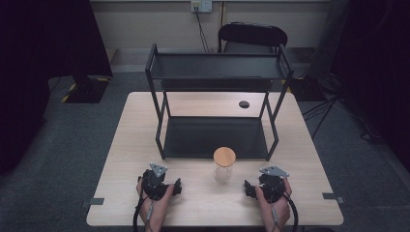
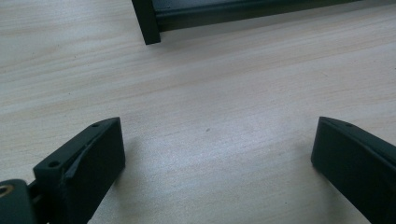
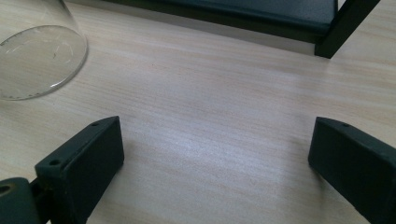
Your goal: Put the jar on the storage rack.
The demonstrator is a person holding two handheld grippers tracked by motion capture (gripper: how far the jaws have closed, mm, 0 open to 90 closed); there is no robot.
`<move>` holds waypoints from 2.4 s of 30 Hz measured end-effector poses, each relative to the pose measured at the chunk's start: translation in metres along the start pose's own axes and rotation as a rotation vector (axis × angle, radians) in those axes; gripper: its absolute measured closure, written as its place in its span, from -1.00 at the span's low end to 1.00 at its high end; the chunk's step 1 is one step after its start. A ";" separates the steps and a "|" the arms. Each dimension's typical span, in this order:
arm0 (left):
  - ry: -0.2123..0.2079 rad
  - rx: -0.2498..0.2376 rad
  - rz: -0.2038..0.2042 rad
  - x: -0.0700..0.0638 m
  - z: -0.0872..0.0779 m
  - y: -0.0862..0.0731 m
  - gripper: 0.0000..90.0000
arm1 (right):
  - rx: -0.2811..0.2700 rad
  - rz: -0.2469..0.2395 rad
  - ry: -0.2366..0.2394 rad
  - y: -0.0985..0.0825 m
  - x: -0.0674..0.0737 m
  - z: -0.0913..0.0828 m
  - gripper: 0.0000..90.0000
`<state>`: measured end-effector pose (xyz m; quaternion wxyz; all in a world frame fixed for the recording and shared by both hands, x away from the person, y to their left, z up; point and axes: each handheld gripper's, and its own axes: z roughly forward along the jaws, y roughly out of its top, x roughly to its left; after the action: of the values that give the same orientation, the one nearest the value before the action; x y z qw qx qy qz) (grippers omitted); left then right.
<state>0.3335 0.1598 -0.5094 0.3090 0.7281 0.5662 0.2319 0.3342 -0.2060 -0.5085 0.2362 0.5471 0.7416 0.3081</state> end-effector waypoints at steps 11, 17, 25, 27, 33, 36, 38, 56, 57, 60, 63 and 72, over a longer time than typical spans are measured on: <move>0.000 0.000 0.000 0.000 0.000 0.000 -0.94 | 0.000 0.000 0.001 0.000 0.000 0.000 -0.94; 0.000 0.000 0.000 0.000 0.000 0.000 -0.95 | 0.003 0.007 -0.002 0.000 0.000 0.000 -0.95; 0.000 0.001 0.000 0.000 0.000 0.000 -0.95 | 0.002 0.010 -0.005 0.000 0.001 0.000 -0.95; 0.000 0.001 0.000 0.000 0.000 0.000 -0.95 | -0.002 0.015 -0.010 0.000 0.001 0.000 -0.93; 0.000 0.001 0.000 0.000 0.000 0.000 -0.95 | -0.022 0.023 -0.003 0.000 0.001 -0.006 -0.92; 0.000 0.001 0.000 0.000 0.000 0.000 -0.95 | -0.026 0.026 0.002 0.002 0.000 -0.009 -0.92; 0.000 0.001 0.000 0.000 0.000 0.000 -0.95 | -0.024 0.032 0.024 0.003 -0.001 -0.010 -0.92; 0.000 0.000 0.000 0.000 0.000 0.000 -0.95 | -0.064 0.024 0.092 0.008 0.011 -0.022 -0.93; 0.000 0.000 0.000 0.000 0.000 0.000 -0.95 | -0.065 0.021 0.092 0.008 0.011 -0.023 -0.93; -0.004 0.003 0.003 0.000 0.000 0.000 -0.97 | -0.077 0.032 0.109 0.009 0.012 -0.026 -0.93; -0.004 0.003 0.002 0.000 0.000 0.000 -0.97 | -0.084 0.030 0.126 0.010 0.014 -0.030 -0.93; -0.004 0.003 0.002 0.000 0.000 0.000 -0.97 | -0.100 0.000 0.129 0.015 0.021 -0.039 -0.93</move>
<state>0.3340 0.1595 -0.5095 0.3087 0.7296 0.5651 0.2301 0.3113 -0.1907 -0.4710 0.2151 0.5135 0.7391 0.3793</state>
